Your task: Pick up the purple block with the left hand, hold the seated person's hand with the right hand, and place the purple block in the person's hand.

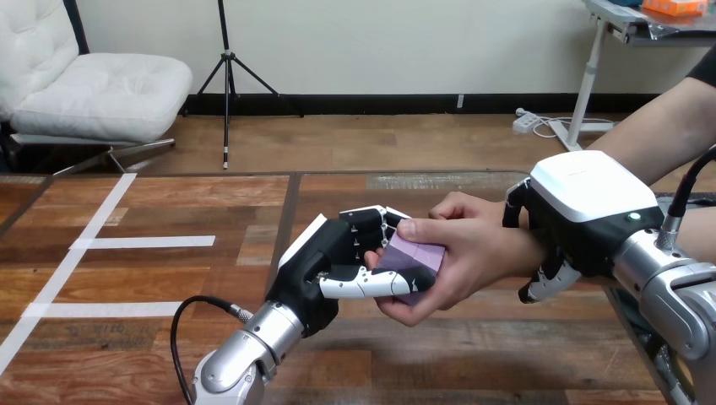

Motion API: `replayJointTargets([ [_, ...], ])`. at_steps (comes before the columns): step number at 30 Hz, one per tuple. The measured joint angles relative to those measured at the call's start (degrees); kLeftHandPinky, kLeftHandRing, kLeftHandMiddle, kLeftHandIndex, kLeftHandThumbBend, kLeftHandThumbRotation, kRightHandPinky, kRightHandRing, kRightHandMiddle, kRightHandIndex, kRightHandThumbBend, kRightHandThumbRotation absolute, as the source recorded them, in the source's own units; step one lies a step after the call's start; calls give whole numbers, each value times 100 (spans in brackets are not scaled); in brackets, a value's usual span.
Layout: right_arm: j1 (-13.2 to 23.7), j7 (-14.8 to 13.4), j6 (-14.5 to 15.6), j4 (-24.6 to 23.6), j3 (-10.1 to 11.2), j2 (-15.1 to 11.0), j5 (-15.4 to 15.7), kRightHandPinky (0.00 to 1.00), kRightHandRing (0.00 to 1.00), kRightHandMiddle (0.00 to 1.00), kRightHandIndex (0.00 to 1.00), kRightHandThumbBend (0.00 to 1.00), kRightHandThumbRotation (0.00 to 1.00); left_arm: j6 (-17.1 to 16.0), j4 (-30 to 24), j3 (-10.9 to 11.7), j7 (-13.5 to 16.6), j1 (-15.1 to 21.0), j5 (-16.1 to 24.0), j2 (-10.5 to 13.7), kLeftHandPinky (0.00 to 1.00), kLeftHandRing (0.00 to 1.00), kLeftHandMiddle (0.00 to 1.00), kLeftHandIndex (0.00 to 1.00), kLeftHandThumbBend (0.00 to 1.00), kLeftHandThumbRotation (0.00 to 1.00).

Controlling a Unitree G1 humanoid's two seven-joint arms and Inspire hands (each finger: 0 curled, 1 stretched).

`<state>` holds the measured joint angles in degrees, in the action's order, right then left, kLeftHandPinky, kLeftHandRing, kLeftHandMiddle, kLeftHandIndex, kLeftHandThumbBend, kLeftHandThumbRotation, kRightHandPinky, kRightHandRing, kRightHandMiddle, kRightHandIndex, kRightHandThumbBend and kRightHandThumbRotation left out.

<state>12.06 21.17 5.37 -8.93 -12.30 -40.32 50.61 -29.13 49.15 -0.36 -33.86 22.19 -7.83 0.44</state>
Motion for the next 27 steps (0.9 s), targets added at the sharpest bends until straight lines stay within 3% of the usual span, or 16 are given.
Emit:
replayJointTargets([
  [9, 0, 0, -4, 0, 0, 1, 0, 32, 41, 49, 59, 84, 0, 71, 0, -28, 28, 0, 75, -2, 36, 41, 48, 49, 88, 15],
  [21, 0, 41, -47, 10, -2, -2, 122, 47, 57, 63, 65, 86, 0, 87, 0, -38, 13, 4, 102, 0, 36, 41, 49, 50, 88, 15],
  [27, 0, 40, -118, 36, -2, -7, 173, 54, 63, 69, 70, 87, 0, 114, 1, -47, -31, 21, 126, 19, 41, 46, 52, 53, 87, 19],
])
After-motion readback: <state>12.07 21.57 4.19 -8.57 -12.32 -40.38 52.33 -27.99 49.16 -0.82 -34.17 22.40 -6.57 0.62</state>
